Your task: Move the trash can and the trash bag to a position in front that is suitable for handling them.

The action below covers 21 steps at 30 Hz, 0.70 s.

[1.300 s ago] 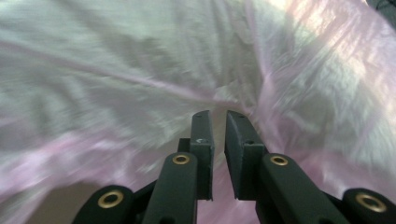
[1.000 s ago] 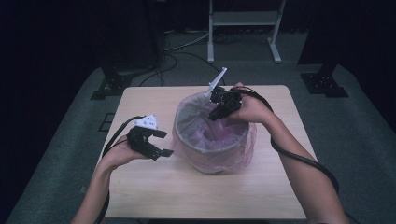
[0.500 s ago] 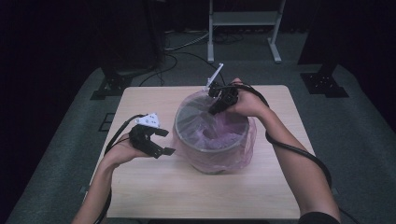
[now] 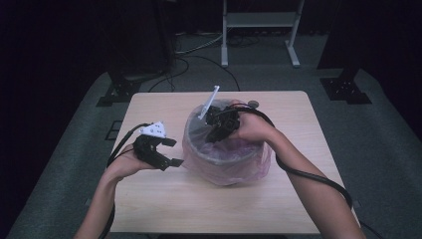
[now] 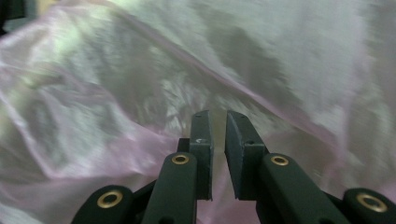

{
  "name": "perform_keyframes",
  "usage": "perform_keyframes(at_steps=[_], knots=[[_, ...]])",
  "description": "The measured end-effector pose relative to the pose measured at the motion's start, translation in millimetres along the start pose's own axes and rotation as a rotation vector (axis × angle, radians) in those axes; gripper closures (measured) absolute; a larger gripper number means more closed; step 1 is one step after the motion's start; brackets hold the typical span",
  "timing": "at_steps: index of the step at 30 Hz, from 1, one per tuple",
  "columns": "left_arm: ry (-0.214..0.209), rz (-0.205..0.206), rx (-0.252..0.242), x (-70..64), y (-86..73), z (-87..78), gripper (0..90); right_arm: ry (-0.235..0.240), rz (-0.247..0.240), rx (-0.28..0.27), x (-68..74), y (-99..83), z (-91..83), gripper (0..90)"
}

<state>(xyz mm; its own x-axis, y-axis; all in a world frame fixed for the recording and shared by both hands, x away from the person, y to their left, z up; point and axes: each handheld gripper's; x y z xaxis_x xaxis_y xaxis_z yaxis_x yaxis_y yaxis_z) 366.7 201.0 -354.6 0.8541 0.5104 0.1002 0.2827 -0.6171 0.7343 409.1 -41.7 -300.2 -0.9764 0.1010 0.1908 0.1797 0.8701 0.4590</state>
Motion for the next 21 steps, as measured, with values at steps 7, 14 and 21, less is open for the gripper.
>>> perform_keyframes(at_steps=[7, 14, 21], knots=[[-0.003, 0.004, 0.001, -0.4, 1.5, 0.0, 18.5, 0.004, -0.016, -0.010, 4.0, -0.7, -4.5, 78.6], [0.000, 0.009, -0.001, 1.2, 2.9, 0.1, 18.4, -0.068, 0.075, -0.053, -26.1, -14.1, -30.0, 78.8], [0.003, -0.001, -0.001, 3.4, 1.2, -0.7, 18.1, -0.084, 0.105, -0.024, -51.4, -6.8, -18.0, 79.1]])
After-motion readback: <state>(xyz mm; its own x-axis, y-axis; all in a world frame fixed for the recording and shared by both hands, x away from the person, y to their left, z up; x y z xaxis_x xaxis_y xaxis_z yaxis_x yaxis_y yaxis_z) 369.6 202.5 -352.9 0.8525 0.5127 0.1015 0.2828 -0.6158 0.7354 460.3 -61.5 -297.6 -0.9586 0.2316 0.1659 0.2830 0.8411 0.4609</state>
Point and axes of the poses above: each handheld gripper's, and its own axes: z roughly forward along the jaws, y roughly out of its top, x roughly to its left, and after that the axes turned 12 degrees about y, right-handed
